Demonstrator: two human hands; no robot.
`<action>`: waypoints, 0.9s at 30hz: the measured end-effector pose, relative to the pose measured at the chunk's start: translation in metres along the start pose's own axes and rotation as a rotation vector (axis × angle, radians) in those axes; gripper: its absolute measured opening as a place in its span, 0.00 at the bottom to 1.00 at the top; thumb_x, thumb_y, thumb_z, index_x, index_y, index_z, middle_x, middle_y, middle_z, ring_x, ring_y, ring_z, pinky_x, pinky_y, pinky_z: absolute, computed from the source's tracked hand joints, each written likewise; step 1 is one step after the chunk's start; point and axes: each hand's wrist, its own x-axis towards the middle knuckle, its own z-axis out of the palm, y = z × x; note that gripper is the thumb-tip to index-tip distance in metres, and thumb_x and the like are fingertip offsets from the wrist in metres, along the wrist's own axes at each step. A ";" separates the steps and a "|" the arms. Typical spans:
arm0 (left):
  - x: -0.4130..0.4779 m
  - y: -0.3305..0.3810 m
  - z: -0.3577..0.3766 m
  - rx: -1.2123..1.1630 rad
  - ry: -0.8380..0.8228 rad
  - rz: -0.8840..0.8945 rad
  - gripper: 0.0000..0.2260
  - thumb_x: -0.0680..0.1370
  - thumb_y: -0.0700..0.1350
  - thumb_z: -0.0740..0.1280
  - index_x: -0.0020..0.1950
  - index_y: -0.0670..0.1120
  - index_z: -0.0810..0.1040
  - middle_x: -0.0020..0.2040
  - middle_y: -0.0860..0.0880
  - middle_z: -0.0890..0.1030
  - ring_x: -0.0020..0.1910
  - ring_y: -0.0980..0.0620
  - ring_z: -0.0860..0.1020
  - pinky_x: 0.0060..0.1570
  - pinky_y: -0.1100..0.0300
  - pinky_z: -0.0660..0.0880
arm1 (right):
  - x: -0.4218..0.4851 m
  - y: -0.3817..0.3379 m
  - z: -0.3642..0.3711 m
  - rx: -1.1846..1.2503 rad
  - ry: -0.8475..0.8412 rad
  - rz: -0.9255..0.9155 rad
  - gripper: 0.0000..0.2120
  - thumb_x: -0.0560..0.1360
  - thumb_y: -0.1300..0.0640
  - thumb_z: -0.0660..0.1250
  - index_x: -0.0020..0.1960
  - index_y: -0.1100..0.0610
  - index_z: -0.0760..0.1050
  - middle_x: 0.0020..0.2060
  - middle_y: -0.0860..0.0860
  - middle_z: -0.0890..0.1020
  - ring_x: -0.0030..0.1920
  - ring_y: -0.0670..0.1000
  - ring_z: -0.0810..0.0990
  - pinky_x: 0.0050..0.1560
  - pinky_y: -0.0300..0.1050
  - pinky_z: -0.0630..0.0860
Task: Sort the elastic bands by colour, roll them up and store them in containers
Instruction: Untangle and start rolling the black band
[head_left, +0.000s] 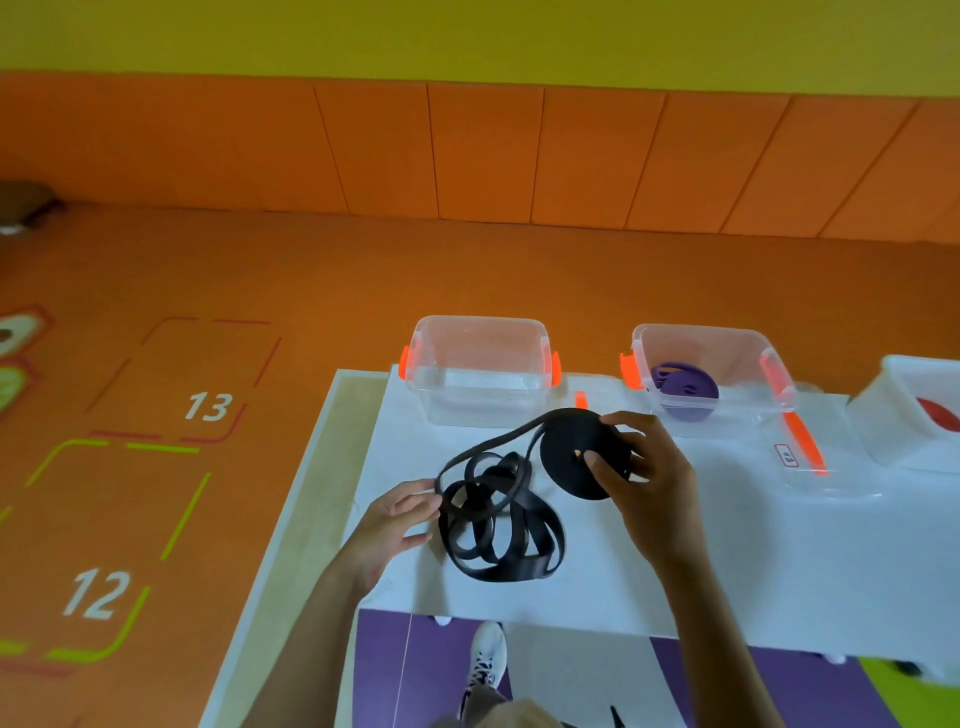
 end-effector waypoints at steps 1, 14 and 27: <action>-0.001 0.003 0.003 0.046 -0.006 -0.023 0.13 0.81 0.53 0.73 0.67 0.58 0.82 0.66 0.52 0.84 0.66 0.53 0.81 0.66 0.53 0.77 | -0.001 -0.001 0.000 -0.035 -0.015 -0.027 0.23 0.75 0.63 0.78 0.57 0.38 0.76 0.47 0.35 0.84 0.48 0.42 0.85 0.43 0.34 0.82; 0.005 0.118 0.051 0.650 -0.082 0.508 0.16 0.80 0.56 0.74 0.67 0.59 0.80 0.63 0.67 0.81 0.67 0.68 0.76 0.65 0.70 0.69 | 0.036 -0.011 0.026 -0.302 -0.341 -0.296 0.20 0.77 0.58 0.75 0.60 0.38 0.75 0.47 0.32 0.83 0.47 0.43 0.84 0.46 0.39 0.84; 0.052 0.149 0.026 0.492 -0.122 0.546 0.13 0.78 0.47 0.77 0.60 0.61 0.86 0.55 0.54 0.87 0.58 0.53 0.84 0.58 0.66 0.78 | 0.101 0.002 0.058 0.111 -0.396 -0.015 0.21 0.74 0.68 0.77 0.58 0.45 0.84 0.49 0.41 0.89 0.52 0.46 0.87 0.52 0.42 0.85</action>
